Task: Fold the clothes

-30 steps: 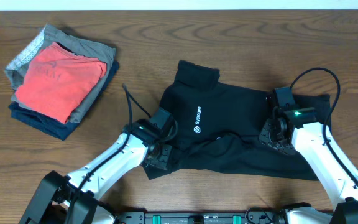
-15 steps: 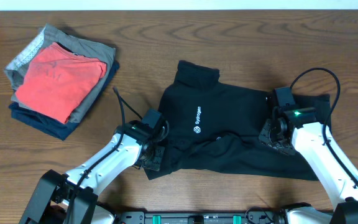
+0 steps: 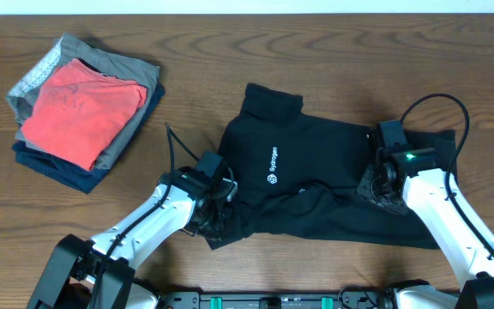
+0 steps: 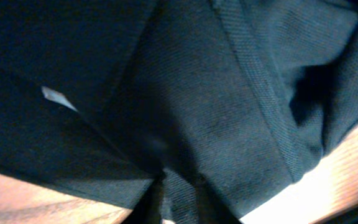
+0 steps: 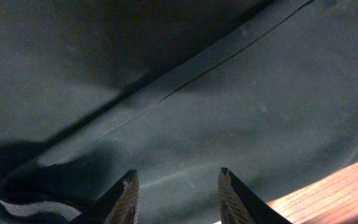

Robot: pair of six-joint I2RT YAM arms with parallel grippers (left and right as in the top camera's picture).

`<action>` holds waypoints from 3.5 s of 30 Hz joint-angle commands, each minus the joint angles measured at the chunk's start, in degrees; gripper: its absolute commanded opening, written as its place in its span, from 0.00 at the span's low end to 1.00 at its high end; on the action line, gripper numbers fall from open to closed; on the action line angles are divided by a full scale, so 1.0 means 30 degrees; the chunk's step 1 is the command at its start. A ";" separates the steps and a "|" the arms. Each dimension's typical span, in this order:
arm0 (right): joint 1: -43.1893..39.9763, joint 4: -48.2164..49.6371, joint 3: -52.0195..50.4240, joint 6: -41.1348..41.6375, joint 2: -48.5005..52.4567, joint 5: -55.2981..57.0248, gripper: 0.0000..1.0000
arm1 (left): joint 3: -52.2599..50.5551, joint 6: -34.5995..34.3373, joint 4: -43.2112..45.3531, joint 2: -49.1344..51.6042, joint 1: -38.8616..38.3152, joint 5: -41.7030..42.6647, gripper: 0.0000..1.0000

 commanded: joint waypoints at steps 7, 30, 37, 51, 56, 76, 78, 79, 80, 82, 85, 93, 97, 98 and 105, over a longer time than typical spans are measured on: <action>-0.0160 -0.0058 0.0102 0.0219 0.0080 0.0073 0.40 | -0.0029 -0.1078 -0.0182 0.0197 0.0430 -0.0976 0.06; -0.0160 0.0029 0.0102 -0.0058 0.0080 0.0073 0.40 | -0.0080 -0.0029 0.2251 0.0379 0.4918 0.1683 0.06; -0.0160 -0.0044 0.0102 -0.0066 0.0080 0.0007 0.41 | -0.0080 0.0000 0.2637 0.2033 0.4954 0.0036 0.06; -0.0714 -0.0051 0.0102 -0.0648 0.0080 0.0153 0.43 | 0.0554 -0.1894 0.2055 0.3395 0.9085 -0.5479 0.06; -0.0707 -0.0109 0.0102 -0.1056 0.0080 0.0153 0.43 | 0.1647 -0.1880 0.1253 0.3337 0.9318 -0.5399 0.06; -0.0131 0.5231 0.0095 -1.2764 0.0087 -1.7027 0.37 | 0.4422 0.0350 -0.1443 -0.1581 0.5486 0.2973 0.21; 0.0262 0.5413 0.0087 -1.2764 0.0109 -1.7034 0.36 | 0.4226 0.0350 -0.1239 -0.1129 0.4539 0.3060 0.20; 0.0430 0.5399 0.0073 -1.2764 0.0168 -1.7078 0.36 | 0.4116 0.0350 -0.1151 -0.0896 0.4153 0.3235 0.20; 0.0619 0.5333 0.0073 -1.2757 0.0240 -1.7172 0.36 | 0.4014 0.0350 -0.1027 -0.0670 0.3789 0.3504 0.20; 0.1049 0.5260 0.0058 -1.2757 0.0605 -1.7777 0.36 | 0.3898 0.0342 -0.0721 -0.0015 0.3053 0.4182 0.20; 0.1792 0.5384 0.0058 -1.2772 0.1668 -1.9205 0.34 | 0.3898 0.0124 -0.0102 0.1005 0.2200 0.4670 0.20; 0.3242 0.5668 0.0058 -1.2772 0.5632 -1.9963 0.34 | 0.3898 -0.0663 0.0911 0.3104 0.1749 0.4590 0.20; 0.2936 0.5676 0.0058 -1.2196 0.7133 -1.6990 0.34 | 0.3898 -0.0670 0.0962 0.4109 0.1749 0.4583 0.20; 0.2783 0.5697 0.0058 -1.1468 0.7424 -1.5118 0.34 | 0.3898 -0.0736 0.0954 0.4444 0.1749 0.4575 0.20; 0.2324 0.6659 0.0066 -0.9894 0.7723 -1.0841 0.37 | 0.3898 -0.0801 0.0896 0.5530 0.1749 0.4575 0.19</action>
